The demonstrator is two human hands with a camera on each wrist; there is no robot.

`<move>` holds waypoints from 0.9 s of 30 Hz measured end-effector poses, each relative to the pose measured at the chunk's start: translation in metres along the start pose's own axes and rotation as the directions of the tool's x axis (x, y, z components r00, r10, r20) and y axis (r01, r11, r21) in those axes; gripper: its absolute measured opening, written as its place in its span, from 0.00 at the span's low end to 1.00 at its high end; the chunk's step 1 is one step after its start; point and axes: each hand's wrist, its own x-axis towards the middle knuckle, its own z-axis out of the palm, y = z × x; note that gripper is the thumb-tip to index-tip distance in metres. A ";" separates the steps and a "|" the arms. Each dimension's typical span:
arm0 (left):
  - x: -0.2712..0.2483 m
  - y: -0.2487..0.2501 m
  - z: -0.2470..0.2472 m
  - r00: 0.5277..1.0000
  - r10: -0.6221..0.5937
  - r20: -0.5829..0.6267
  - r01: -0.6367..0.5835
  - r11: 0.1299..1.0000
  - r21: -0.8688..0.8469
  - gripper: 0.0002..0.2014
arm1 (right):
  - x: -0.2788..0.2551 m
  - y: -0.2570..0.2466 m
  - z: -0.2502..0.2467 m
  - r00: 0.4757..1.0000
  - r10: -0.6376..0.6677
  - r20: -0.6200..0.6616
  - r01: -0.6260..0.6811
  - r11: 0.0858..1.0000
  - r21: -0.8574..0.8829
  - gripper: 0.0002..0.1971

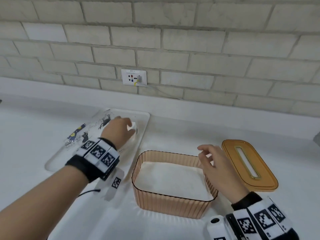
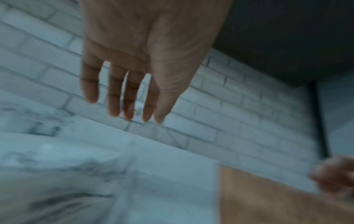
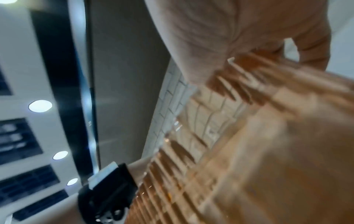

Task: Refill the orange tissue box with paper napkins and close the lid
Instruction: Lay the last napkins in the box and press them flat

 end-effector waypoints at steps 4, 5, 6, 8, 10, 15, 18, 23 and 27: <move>0.023 -0.021 0.022 0.944 -0.234 0.233 0.168 0.947 0.272 0.23 | 0.004 0.012 0.015 0.978 0.178 0.104 -0.191 0.973 0.127 0.12; 0.024 -0.022 0.027 0.937 -0.257 0.235 0.178 0.933 0.312 0.25 | 0.005 0.013 0.015 0.977 0.186 0.101 -0.199 0.969 0.146 0.12; 0.024 -0.023 0.032 0.934 -0.274 0.228 0.184 0.918 0.351 0.26 | 0.006 0.013 0.015 0.977 0.188 0.097 -0.202 0.967 0.156 0.13; 0.025 -0.023 0.039 0.937 -0.285 0.201 0.187 0.896 0.402 0.25 | 0.006 0.014 0.015 0.978 0.190 0.088 -0.203 0.966 0.162 0.15; 0.026 -0.024 0.040 0.942 -0.281 0.181 0.188 0.893 0.408 0.19 | 0.005 0.015 0.015 0.978 0.198 0.072 -0.207 0.963 0.171 0.16; 0.033 -0.031 0.042 0.946 -0.277 0.168 0.193 0.900 0.392 0.12 | 0.005 0.014 0.016 0.976 0.211 0.050 -0.216 0.961 0.173 0.16; 0.036 -0.035 0.044 0.951 -0.264 0.160 0.187 0.906 0.381 0.11 | 0.004 0.013 0.016 0.976 0.210 0.048 -0.215 0.962 0.168 0.16; 0.038 -0.038 0.044 0.954 -0.261 0.150 0.181 0.896 0.406 0.11 | 0.004 0.013 0.016 0.977 0.206 0.054 -0.212 0.962 0.170 0.16; 0.034 -0.035 0.046 0.956 -0.248 0.159 0.150 0.875 0.460 0.13 | 0.003 0.012 0.015 0.977 0.205 0.066 -0.213 0.964 0.160 0.16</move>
